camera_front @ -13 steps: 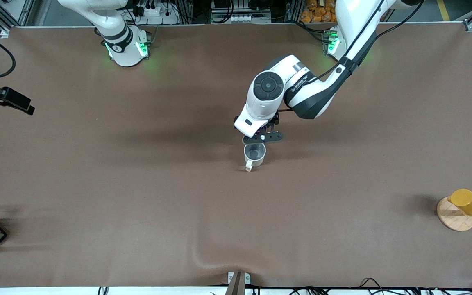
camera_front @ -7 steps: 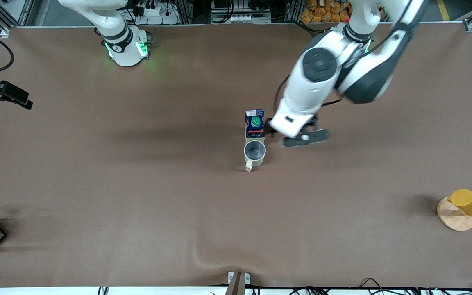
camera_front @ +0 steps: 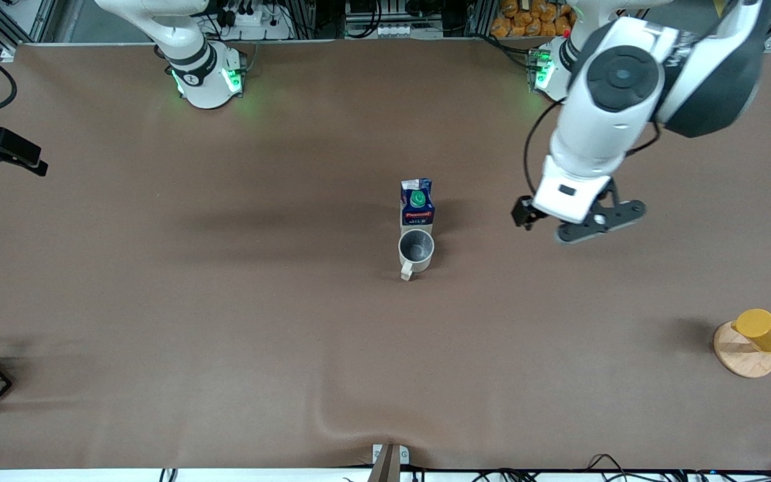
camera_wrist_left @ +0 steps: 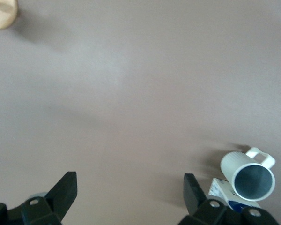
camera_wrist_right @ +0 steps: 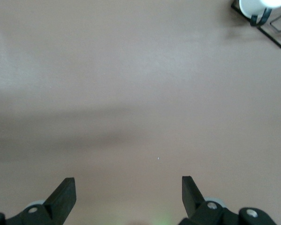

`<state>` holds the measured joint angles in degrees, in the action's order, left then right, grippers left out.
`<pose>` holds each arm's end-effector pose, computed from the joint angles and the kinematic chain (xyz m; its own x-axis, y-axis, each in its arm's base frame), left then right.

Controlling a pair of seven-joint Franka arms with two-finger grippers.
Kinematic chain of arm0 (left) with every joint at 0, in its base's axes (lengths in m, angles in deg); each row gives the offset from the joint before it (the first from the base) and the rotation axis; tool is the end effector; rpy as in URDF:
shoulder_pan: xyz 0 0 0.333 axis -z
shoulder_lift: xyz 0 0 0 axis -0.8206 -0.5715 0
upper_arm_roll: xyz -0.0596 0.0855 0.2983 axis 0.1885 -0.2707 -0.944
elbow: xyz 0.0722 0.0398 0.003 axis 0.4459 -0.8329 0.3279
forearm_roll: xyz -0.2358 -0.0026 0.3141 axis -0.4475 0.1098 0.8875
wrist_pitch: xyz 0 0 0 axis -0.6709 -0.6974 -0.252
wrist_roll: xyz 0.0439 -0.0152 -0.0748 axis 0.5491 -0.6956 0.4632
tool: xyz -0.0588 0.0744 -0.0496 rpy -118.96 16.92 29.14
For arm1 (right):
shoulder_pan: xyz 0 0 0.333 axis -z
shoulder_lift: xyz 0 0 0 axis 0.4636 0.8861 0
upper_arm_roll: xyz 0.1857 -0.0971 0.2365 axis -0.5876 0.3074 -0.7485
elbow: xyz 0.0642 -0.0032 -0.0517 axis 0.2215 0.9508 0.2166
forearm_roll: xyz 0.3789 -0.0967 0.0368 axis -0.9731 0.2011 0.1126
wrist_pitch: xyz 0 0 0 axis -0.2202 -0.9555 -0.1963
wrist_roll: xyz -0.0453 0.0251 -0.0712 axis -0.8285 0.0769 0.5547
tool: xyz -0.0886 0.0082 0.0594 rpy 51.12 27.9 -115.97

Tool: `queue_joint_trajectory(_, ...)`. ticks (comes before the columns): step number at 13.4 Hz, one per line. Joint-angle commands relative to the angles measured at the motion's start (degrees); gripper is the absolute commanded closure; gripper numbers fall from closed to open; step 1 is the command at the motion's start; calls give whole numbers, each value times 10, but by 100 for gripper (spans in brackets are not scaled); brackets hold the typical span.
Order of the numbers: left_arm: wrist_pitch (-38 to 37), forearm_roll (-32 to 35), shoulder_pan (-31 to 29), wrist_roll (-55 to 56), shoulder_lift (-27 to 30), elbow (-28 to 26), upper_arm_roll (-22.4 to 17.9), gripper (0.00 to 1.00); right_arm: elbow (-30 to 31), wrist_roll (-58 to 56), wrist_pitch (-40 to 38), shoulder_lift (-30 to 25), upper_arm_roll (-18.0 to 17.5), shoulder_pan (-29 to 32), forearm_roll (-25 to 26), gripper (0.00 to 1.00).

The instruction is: Place milk next to cup

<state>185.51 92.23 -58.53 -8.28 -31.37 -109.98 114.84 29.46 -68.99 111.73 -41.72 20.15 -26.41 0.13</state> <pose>0.5665 -0.2452 0.5152 0.9603 0.2710 0.0662 0.2770 -0.9545 -0.1107 0.5423 -0.0245 0.6486 0.9981 -0.0502 -0.0362 -0.0494 -0.9985 0.0235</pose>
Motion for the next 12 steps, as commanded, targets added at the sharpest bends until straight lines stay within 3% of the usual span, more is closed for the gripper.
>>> queue_joint_trajectory(1, -5, 14, -26, -31, 25, -16, 8, 0, -20, -8, -10, -9, -16, 25, 0, 0)
queue_joint_trajectory(3, -17, 6, -53, -83, 45, -16, 9, 0, -21, -7, -26, -8, -14, 23, -1, 0)
queue_joint_trajectory(6, -34, -35, -87, -171, 59, -11, 5, 0, -20, -4, -24, -8, 21, -16, -1, 0)
queue_joint_trajectory(8, -35, -113, -90, -298, 86, -15, -64, 0, -19, -5, -26, -8, 23, -10, -28, 0)
queue_joint_trajectory(10, -41, -183, -73, -340, 96, -12, -128, 0, -18, -7, -25, -8, 23, -3, -33, 0)
queue_joint_trajectory(12, -64, -182, -69, -344, 119, -14, -139, 0, -18, -7, -26, -8, 22, -3, -33, 0)
